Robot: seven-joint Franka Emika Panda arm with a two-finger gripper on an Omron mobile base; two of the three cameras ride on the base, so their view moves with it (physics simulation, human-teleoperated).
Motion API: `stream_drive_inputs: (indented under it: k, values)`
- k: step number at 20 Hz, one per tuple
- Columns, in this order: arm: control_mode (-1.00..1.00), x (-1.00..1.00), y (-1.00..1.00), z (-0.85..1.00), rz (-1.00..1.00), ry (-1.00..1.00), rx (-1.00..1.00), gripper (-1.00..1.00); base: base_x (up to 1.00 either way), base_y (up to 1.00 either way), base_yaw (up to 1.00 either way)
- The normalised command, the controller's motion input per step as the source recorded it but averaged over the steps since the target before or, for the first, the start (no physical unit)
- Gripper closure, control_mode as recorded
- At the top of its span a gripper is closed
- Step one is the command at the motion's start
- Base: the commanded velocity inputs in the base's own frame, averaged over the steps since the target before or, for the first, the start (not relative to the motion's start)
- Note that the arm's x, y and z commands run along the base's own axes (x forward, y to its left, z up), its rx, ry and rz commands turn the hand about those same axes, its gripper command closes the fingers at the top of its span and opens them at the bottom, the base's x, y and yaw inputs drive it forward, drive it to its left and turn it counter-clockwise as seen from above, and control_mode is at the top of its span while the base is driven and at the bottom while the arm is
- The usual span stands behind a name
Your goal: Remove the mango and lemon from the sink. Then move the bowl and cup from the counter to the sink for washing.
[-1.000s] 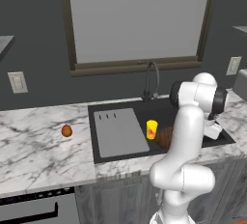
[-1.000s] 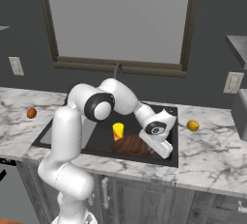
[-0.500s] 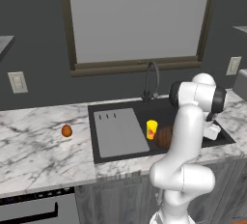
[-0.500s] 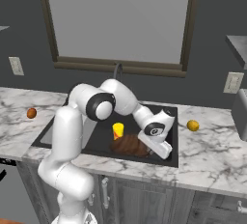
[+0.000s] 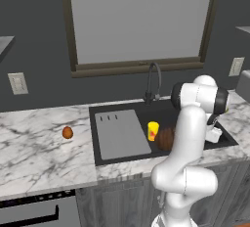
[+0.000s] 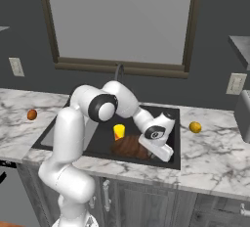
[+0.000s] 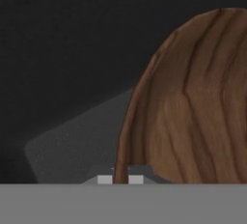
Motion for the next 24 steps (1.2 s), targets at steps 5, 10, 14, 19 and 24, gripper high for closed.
stream_drive_inputs:
  k: [5, 10, 14, 19, 24]
  values:
    - [-1.00, 0.00, 0.00, -0.14, 0.05, 0.00, 0.00, 1.00, 0.00, 0.00, 0.00]
    - [-1.00, 0.00, 0.00, -0.13, 0.05, 0.00, 0.00, 1.00, 0.00, 0.00, 0.00]
    - [-1.00, 0.00, 0.00, -0.12, 0.05, 0.00, 0.00, 1.00, 0.00, 0.00, 0.00]
    - [-1.00, 0.00, -0.01, -0.08, 0.05, 0.00, 0.00, -1.00, 0.00, 0.00, 0.00]
    - [-1.00, 0.00, -0.05, -0.01, 0.05, -0.01, 0.00, -1.00, 0.00, 0.00, 0.00]
